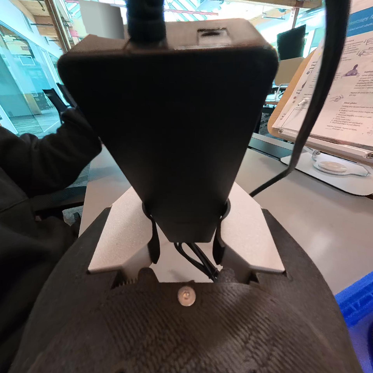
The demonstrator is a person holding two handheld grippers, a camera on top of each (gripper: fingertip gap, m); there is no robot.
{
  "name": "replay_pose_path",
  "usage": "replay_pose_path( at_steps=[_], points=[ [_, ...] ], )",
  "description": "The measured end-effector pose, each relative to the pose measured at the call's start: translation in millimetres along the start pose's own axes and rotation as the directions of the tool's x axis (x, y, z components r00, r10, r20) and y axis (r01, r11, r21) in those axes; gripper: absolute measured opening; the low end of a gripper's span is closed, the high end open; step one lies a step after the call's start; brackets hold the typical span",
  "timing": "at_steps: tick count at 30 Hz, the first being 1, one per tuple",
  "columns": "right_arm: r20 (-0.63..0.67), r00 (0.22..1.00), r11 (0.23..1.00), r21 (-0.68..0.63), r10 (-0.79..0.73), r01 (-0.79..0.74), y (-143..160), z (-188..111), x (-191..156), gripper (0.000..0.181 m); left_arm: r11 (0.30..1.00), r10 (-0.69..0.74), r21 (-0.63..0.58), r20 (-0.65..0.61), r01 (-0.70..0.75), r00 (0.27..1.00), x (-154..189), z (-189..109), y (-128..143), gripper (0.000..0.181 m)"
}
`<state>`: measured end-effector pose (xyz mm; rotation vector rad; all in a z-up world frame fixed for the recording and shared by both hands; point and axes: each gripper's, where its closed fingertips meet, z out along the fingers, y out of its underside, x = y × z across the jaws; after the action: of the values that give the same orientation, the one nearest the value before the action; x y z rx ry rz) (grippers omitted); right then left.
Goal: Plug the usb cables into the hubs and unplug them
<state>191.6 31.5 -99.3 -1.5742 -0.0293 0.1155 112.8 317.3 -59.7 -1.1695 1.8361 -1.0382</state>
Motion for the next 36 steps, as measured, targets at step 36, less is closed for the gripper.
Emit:
replay_pose_path(
  at_steps=[36],
  points=[
    [-0.038, 0.999, 0.997, -0.075, -0.024, 0.021, 16.8, -4.8, 10.7, 0.062, 0.878, 0.290, -0.092, -0.680, -0.470, 0.674, 211.5, 143.5, 115.2, 0.026]
  ],
)
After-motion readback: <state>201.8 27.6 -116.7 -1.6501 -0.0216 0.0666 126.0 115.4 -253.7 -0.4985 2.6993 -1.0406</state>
